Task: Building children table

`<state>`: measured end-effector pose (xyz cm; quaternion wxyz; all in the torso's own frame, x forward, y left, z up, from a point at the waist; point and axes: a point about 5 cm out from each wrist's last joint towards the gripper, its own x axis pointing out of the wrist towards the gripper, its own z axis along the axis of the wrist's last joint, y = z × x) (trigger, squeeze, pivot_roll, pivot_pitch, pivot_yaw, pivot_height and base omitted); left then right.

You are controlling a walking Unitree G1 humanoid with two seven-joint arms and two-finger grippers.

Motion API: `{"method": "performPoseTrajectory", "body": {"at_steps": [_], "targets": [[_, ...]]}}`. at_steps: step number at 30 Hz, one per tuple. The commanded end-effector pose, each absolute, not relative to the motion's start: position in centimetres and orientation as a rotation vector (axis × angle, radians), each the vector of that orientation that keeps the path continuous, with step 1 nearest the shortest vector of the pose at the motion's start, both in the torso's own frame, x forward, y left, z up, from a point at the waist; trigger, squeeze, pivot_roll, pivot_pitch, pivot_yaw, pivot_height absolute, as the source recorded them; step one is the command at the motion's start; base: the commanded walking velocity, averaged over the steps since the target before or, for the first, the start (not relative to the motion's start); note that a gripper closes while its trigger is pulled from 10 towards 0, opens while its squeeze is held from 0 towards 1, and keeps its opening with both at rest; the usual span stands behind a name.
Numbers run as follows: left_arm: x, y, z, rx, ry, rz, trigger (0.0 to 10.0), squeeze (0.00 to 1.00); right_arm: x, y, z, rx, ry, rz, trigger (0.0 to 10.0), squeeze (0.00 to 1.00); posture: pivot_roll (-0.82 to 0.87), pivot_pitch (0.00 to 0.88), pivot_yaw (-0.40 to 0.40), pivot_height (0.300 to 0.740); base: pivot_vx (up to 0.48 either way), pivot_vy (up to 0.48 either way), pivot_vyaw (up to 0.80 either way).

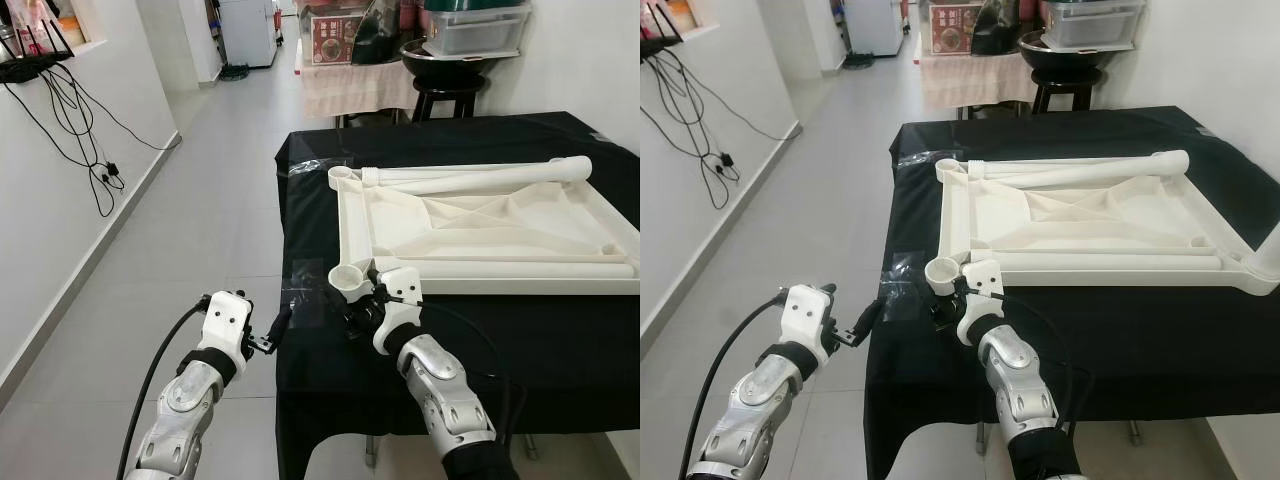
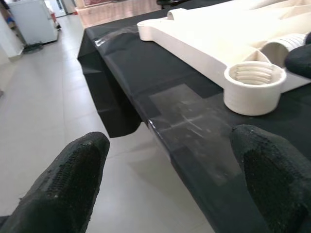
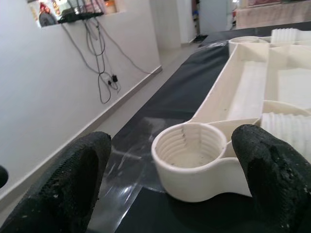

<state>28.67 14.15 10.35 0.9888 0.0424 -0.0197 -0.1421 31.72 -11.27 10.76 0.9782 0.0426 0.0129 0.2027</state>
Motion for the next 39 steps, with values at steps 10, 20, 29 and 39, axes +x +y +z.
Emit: {"method": "performPoseTrajectory", "body": {"at_steps": [10,20,29,39], "targets": [[29.5,14.7,13.0,0.092,-0.121,-0.277,10.0,0.0,32.4,-11.4,12.8,0.11,-0.069,0.401,10.0,0.0,-0.1,0.0,0.063,0.74,0.0,0.0,-0.4],[29.7,13.2,16.4,0.029,-0.237,-0.398,10.0,0.0,32.5,-10.1,14.7,0.086,-0.168,0.479,10.0,0.0,-0.09,0.0,0.048,0.74,0.0,0.0,-0.64],[29.3,11.9,16.8,-0.008,-0.245,-0.492,10.0,0.0,32.6,-9.6,15.0,0.082,-0.176,0.511,10.0,0.0,-0.1,0.0,0.044,0.74,0.254,0.0,-0.36],[29.0,11.4,16.8,-0.022,-0.231,-0.529,10.0,0.0,32.7,-9.7,15.2,0.072,-0.183,0.518,10.0,0.0,-0.11,0.0,0.044,0.74,0.346,0.0,-0.25]]}}
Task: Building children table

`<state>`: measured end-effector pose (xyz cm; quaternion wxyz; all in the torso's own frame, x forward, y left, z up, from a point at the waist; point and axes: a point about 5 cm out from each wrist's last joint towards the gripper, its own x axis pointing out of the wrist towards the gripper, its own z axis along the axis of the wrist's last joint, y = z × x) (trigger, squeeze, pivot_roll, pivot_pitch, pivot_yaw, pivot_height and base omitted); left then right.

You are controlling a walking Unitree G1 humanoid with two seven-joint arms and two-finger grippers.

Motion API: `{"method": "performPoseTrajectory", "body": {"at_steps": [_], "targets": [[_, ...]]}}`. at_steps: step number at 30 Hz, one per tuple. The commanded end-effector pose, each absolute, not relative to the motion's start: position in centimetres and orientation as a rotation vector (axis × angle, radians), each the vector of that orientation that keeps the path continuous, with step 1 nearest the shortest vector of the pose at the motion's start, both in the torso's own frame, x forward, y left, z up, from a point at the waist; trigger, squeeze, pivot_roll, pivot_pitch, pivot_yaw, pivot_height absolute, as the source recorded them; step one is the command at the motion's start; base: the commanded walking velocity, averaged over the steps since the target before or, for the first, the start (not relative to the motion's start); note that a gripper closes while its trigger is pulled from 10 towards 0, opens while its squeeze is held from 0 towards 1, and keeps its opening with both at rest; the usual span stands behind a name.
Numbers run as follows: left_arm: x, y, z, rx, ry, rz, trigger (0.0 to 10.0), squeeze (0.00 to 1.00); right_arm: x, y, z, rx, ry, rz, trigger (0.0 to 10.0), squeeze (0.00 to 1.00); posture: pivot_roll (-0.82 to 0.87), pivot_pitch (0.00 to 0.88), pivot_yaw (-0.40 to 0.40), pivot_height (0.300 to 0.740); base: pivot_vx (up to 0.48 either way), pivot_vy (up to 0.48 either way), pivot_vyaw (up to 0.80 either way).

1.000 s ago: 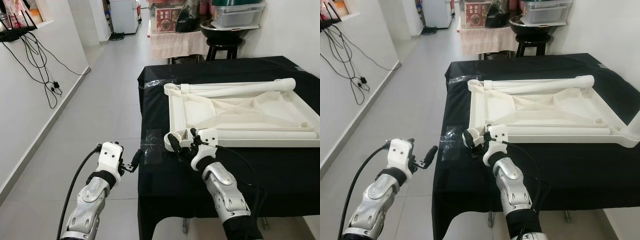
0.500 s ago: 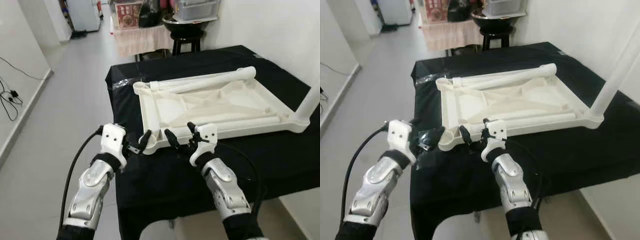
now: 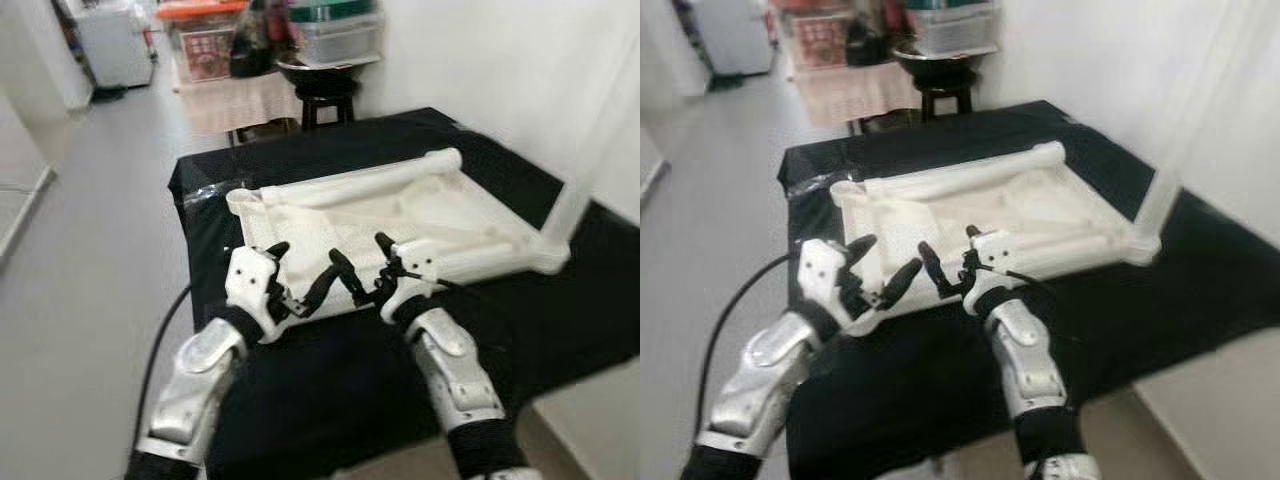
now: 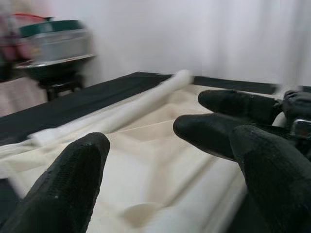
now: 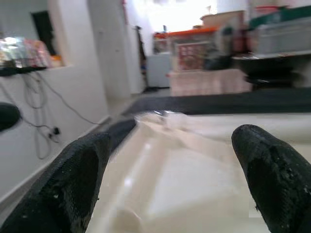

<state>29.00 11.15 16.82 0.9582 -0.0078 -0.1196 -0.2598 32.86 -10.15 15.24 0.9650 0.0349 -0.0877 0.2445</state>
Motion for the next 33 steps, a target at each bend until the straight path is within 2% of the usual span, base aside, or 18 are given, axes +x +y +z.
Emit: {"method": "performPoseTrajectory", "body": {"at_steps": [1,8,13,17,20,22,23,24,26,27,33], "targets": [[29.0,11.3,16.8,-0.023,-0.23,-0.532,10.0,0.0,32.7,-9.6,15.3,0.076,-0.188,0.521,10.0,0.0,-0.11,0.0,0.044,0.74,0.349,0.0,-0.42],[28.8,10.9,16.7,-0.007,-0.207,-0.582,10.0,0.0,32.8,-9.9,15.2,0.07,-0.182,0.5,10.0,0.0,-0.11,0.0,0.05,0.74,0.237,0.0,-0.06],[28.4,11.1,16.6,0.096,-0.187,-0.644,10.0,0.0,32.9,-10.2,15.3,0.067,-0.181,0.497,10.0,0.0,-0.11,0.0,0.049,0.74,0.0,0.0,0.0],[28.1,11.6,16.6,0.223,-0.17,-0.698,10.0,0.0,33.1,-10.5,15.3,0.069,-0.168,0.491,10.0,0.0,-0.1,0.0,0.046,0.74,0.0,0.0,0.0],[28.1,12.0,16.6,0.322,-0.16,-0.714,10.0,0.0,33.1,-10.6,15.2,0.081,-0.161,0.505,10.0,0.0,-0.1,0.0,0.047,0.74,0.0,0.0,-0.8],[28.1,12.4,16.5,0.447,-0.141,-0.739,10.0,0.0,33.0,-10.6,15.2,0.075,-0.162,0.51,10.0,0.0,-0.11,0.0,0.053,0.74,0.0,0.0,-0.8],[28.1,12.4,16.5,0.447,-0.141,-0.739,10.0,0.0,33.0,-10.6,15.2,0.075,-0.162,0.51,10.0,0.0,-0.11,0.0,0.053,0.74,0.0,0.0,-0.8],[28.0,12.6,16.2,0.56,-0.116,-0.769,10.0,0.0,33.0,-10.7,15.1,0.073,-0.161,0.512,10.0,0.0,-0.11,0.0,0.053,0.74,0.0,0.0,-0.8],[28.0,12.8,16.2,0.602,-0.107,-0.783,10.0,0.0,33.0,-10.8,15.1,0.071,-0.16,0.511,10.0,0.0,-0.11,0.0,0.055,0.74,0.0,0.0,-0.8],[28.0,13.3,16.3,0.706,-0.094,-0.803,10.0,0.0,33.0,-10.9,15.1,0.06,-0.16,0.509,10.0,0.0,-0.1,0.0,0.057,0.74,0.0,0.0,-0.8],[28.0,14.2,17.0,0.862,-0.087,-0.839,10.0,0.0,33.1,-10.9,15.1,0.054,-0.155,0.511,10.0,0.0,-0.1,0.0,0.056,0.74,0.0,0.0,-0.8]]}}
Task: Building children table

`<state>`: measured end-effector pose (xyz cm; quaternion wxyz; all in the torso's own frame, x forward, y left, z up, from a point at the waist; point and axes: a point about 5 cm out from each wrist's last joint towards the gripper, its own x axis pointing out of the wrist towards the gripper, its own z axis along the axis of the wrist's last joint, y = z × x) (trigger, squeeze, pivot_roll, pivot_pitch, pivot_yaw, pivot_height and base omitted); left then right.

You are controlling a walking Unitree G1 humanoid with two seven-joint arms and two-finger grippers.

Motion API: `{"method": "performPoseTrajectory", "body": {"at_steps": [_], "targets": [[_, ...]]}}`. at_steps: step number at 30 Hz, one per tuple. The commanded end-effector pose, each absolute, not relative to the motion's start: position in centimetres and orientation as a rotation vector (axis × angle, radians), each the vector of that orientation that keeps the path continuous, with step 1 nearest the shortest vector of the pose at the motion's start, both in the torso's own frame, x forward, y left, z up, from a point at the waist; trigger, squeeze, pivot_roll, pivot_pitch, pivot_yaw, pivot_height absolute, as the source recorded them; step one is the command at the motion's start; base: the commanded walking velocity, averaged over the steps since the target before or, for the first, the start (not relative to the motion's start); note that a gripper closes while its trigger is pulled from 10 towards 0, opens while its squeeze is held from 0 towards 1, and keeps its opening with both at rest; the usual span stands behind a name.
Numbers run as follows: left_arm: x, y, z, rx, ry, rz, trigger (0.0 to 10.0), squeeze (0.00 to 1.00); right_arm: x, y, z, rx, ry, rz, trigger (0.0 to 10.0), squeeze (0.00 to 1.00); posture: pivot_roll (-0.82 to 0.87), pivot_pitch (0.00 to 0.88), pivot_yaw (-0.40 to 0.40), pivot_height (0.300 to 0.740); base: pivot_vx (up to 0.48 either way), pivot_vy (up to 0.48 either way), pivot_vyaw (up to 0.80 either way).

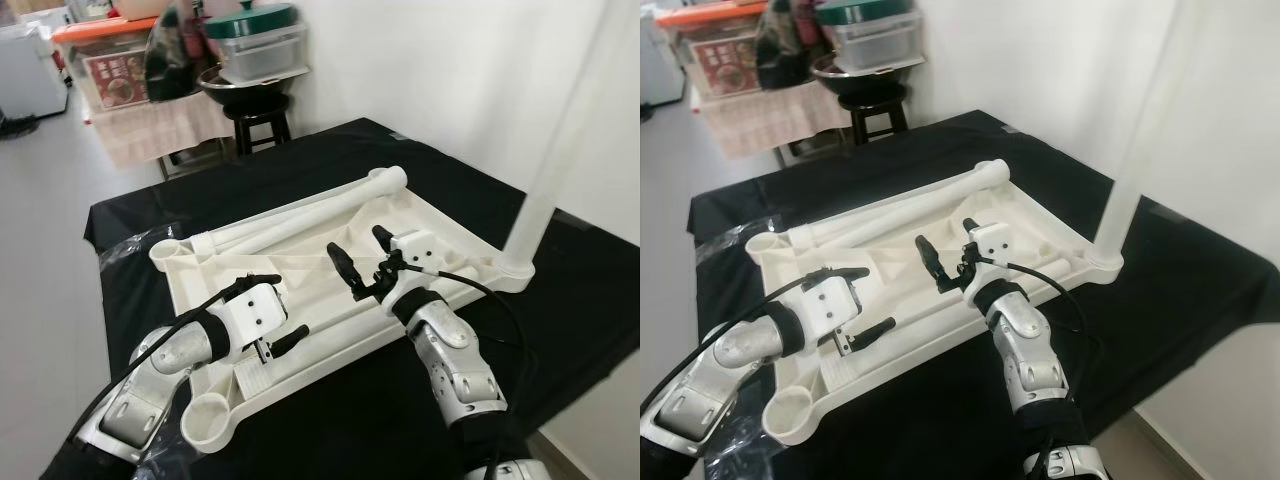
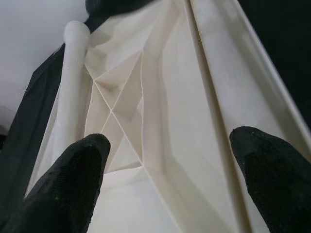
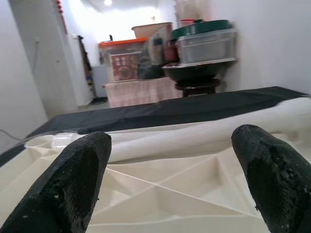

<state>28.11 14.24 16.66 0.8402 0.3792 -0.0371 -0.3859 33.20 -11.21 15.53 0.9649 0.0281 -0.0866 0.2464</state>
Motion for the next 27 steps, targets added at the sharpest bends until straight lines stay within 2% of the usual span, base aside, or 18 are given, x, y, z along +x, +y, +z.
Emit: {"method": "performPoseTrajectory", "body": {"at_steps": [1,6,12,14,18,20,27], "targets": [[28.0,14.2,17.0,0.862,-0.087,-0.839,10.0,0.0,33.1,-10.9,15.1,0.054,-0.155,0.511,10.0,0.0,-0.1,0.0,0.056,0.74,0.0,0.0,-0.8],[27.9,15.3,18.2,1.022,-0.087,-0.906,10.0,0.0,33.1,-10.9,15.1,0.049,-0.153,0.52,10.0,0.0,-0.09,0.0,0.062,0.74,0.0,0.0,-0.8],[27.7,15.9,18.6,1.074,-0.067,-0.933,10.0,0.0,33.1,-10.9,15.1,0.047,-0.151,0.524,10.0,0.0,-0.1,0.0,0.065,0.74,0.0,0.0,-0.8],[26.6,17.0,19.6,1.175,0.025,-1.045,10.0,0.0,33.1,-11.0,14.8,0.008,-0.139,0.532,10.0,0.0,-0.1,0.0,0.06,0.74,0.0,0.0,0.0],[25.9,17.2,19.8,1.206,0.072,-1.101,10.0,0.0,33.2,-11.1,14.7,-0.009,-0.131,0.531,10.0,0.0,-0.1,0.0,0.06,0.74,0.0,0.0,0.0],[23.6,17.5,19.1,1.255,0.203,-1.264,10.0,0.0,33.3,-11.4,14.5,-0.036,-0.112,0.524,10.0,0.0,-0.1,0.0,0.058,0.74,0.0,0.0,0.0],[21.8,17.6,18.8,1.258,0.275,-1.379,10.0,0.0,33.4,-11.5,14.1,-0.054,-0.088,0.521,10.0,0.0,-0.09,0.0,0.058,0.74,0.0,0.0,0.0]]}}
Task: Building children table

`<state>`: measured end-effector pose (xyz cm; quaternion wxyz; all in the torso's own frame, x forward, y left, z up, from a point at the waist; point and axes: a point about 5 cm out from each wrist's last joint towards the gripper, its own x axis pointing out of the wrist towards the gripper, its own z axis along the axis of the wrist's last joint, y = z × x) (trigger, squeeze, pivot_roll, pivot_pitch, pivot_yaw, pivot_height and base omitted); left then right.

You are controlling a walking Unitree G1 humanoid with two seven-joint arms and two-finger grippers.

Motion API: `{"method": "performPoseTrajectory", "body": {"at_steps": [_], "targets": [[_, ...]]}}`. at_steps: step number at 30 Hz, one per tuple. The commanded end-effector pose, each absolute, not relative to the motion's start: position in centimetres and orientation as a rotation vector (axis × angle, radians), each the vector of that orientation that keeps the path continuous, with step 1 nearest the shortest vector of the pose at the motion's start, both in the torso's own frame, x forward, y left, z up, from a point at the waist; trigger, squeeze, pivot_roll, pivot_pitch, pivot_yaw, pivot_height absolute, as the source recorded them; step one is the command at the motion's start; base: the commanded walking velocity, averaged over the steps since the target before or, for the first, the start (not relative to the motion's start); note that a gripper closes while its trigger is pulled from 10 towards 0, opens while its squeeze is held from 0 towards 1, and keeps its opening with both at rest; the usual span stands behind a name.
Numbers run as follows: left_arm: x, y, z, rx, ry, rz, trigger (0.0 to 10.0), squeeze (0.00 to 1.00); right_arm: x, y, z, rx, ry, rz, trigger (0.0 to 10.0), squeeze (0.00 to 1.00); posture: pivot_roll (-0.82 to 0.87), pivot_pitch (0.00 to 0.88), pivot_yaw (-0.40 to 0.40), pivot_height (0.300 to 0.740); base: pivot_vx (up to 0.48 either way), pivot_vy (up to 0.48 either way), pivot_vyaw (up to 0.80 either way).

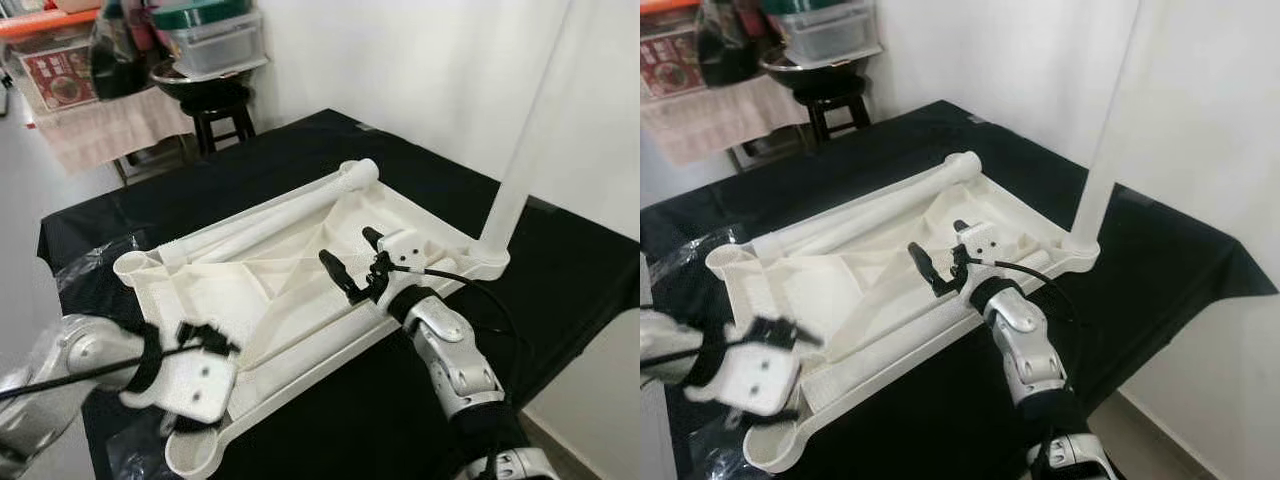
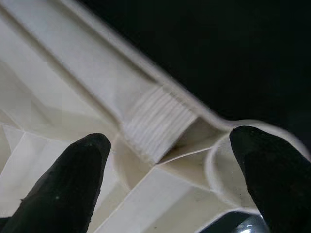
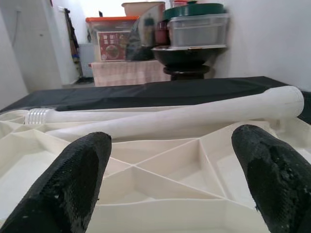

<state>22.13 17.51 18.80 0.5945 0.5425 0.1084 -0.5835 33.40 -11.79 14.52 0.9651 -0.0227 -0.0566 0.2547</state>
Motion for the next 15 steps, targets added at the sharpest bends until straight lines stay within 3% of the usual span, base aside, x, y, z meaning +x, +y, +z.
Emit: {"method": "performPoseTrajectory", "body": {"at_steps": [1,8,15], "targets": [[21.5,17.6,18.8,1.248,0.279,-1.401,10.0,0.0,33.4,-11.5,13.8,-0.064,-0.075,0.524,10.0,0.0,-0.09,0.0,0.062,0.74,0.0,0.0,0.0],[21.2,17.9,17.9,1.245,0.323,-1.419,10.0,0.0,33.3,-11.4,13.4,-0.082,-0.06,0.526,10.0,0.0,-0.09,0.0,0.065,0.74,0.0,0.0,0.0],[22.6,19.5,17.3,1.401,0.344,-1.295,10.0,0.0,33.4,-11.5,13.5,-0.075,-0.064,0.513,10.0,0.0,-0.09,0.0,0.071,0.74,0.0,0.0,0.0]]}}
